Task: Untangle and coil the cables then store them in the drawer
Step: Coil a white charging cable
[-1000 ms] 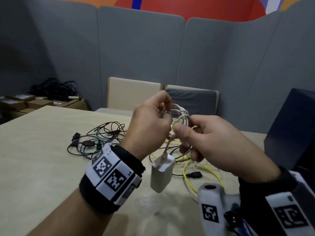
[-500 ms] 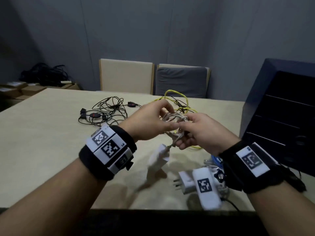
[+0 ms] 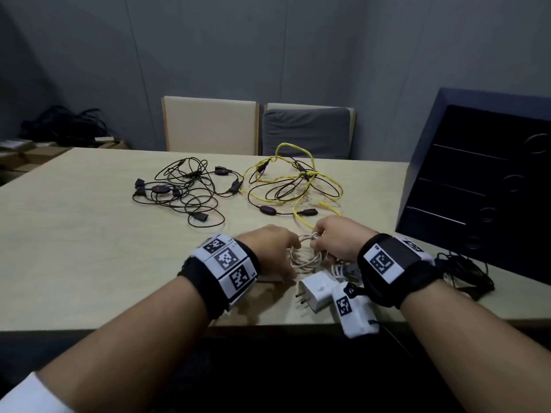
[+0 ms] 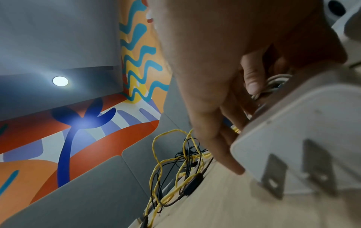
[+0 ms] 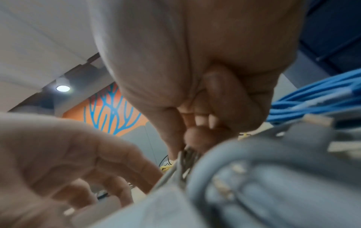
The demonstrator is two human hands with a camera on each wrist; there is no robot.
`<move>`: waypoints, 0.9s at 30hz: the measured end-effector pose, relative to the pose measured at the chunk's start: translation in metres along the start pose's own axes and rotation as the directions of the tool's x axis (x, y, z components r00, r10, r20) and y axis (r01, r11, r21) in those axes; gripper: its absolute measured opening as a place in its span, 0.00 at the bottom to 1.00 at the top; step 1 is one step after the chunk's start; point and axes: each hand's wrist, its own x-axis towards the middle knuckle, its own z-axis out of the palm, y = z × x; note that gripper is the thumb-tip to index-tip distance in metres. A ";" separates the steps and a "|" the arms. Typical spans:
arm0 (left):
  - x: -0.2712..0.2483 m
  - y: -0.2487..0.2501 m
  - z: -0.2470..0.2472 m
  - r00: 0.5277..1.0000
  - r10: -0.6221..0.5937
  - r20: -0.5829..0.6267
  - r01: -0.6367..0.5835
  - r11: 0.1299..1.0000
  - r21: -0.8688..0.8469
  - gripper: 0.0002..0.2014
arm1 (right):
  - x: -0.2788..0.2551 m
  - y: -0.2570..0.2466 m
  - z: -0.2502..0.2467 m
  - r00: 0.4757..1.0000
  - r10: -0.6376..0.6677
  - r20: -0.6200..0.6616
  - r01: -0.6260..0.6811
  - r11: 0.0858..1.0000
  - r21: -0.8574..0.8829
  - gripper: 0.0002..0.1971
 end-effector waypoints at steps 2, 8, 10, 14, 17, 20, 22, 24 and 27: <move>0.002 0.000 0.001 1.000 -0.004 -0.010 0.004 1.000 0.003 0.31 | 0.003 -0.001 -0.002 1.000 -0.001 -0.011 0.000 0.993 -0.114 0.14; 0.006 0.009 0.003 0.999 0.008 -0.047 -0.006 0.999 0.053 0.24 | 0.009 0.000 -0.004 0.999 0.013 -0.046 -0.026 0.959 -0.283 0.15; 0.007 0.009 0.002 0.999 0.021 -0.046 -0.019 0.999 0.049 0.24 | 0.007 0.000 -0.008 0.999 0.006 -0.037 -0.017 0.956 -0.293 0.15; 0.008 0.006 -0.001 0.997 0.019 -0.072 -0.020 1.000 -0.012 0.23 | 0.002 0.006 -0.017 0.998 0.014 -0.058 -0.023 0.987 -0.158 0.11; 0.007 0.005 -0.003 0.997 0.041 -0.070 -0.044 0.998 -0.035 0.23 | -0.001 0.014 -0.024 0.993 0.027 -0.117 -0.028 1.000 -0.007 0.08; 0.006 0.005 -0.003 0.998 0.039 -0.049 -0.041 0.998 -0.051 0.23 | -0.006 0.021 -0.030 0.990 0.017 -0.140 -0.006 0.997 0.076 0.06; 0.006 0.003 -0.004 0.998 0.032 -0.058 -0.036 0.997 -0.073 0.22 | -0.010 0.023 -0.033 0.987 0.003 -0.158 0.016 0.993 0.117 0.06; 0.004 0.001 -0.007 0.997 0.033 -0.073 -0.042 0.992 -0.119 0.22 | -0.013 0.024 -0.035 0.985 -0.009 -0.171 0.034 0.989 0.146 0.06; -0.003 0.000 -0.012 0.995 0.035 -0.097 -0.052 0.982 -0.184 0.21 | -0.021 0.020 -0.040 0.982 -0.026 -0.189 0.056 0.986 0.157 0.07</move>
